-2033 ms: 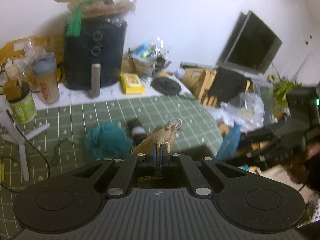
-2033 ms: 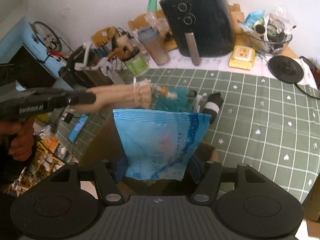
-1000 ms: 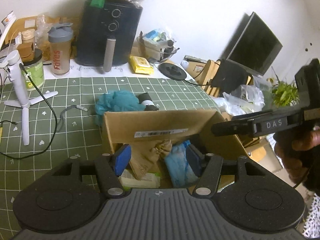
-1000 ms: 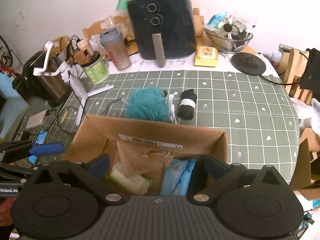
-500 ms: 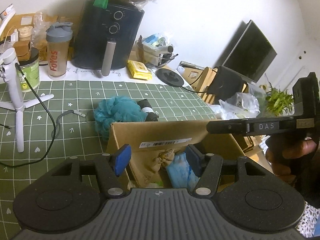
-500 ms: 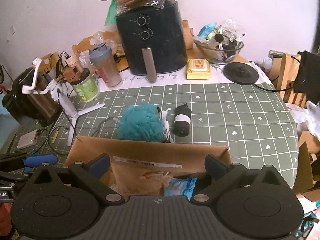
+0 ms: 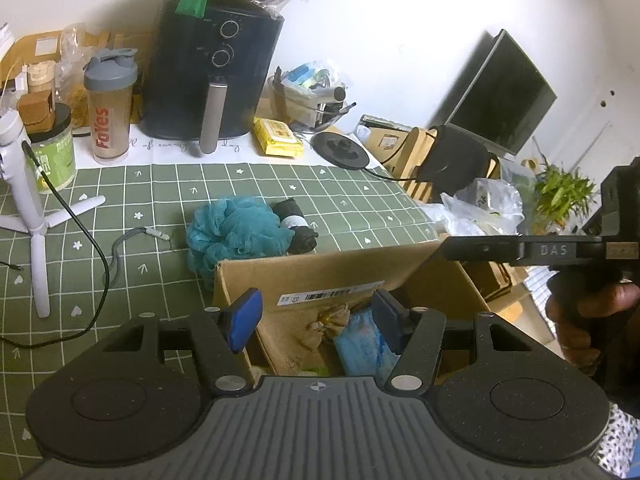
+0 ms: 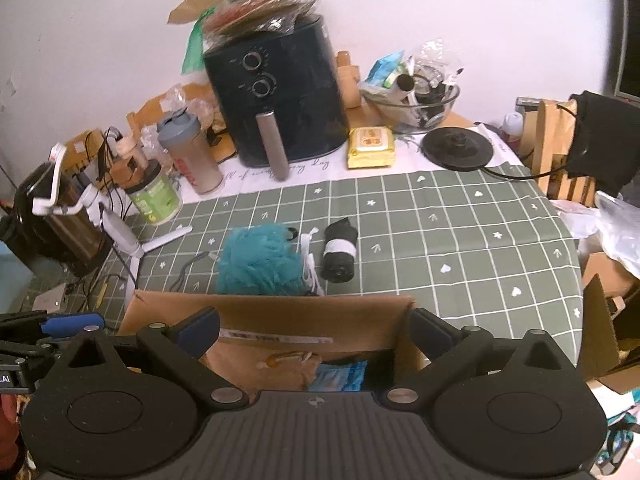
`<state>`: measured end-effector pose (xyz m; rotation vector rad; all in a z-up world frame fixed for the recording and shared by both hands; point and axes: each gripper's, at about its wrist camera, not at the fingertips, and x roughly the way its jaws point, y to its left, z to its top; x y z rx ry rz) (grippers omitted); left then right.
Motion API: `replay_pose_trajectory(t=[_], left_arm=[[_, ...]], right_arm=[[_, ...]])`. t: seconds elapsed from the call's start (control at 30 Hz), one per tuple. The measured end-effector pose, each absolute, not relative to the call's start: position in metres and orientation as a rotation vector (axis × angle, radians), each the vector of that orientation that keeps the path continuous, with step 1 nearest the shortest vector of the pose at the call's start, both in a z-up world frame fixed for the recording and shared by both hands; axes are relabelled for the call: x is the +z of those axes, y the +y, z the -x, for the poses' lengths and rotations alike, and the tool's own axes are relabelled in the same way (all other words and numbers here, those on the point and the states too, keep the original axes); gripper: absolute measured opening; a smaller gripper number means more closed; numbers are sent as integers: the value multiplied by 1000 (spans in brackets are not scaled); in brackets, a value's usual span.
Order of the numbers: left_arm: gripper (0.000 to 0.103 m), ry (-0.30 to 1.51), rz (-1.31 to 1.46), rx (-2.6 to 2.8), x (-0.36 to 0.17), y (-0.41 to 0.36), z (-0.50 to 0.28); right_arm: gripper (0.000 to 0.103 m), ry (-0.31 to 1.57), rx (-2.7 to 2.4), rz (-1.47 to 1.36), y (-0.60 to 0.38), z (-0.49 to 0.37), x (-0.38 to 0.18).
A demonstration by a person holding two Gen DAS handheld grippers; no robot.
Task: Organize soft objects
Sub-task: 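Move both open grippers from the box toward the teal pouf and black roll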
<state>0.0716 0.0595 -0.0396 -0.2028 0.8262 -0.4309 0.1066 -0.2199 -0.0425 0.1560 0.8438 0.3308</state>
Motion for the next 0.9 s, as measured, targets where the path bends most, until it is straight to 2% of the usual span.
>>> replay_pose_trajectory(t=[0.9], left_arm=[[60, 926, 169, -213, -27, 58, -132]], right_arm=[[103, 921, 457, -106, -280, -200, -44]])
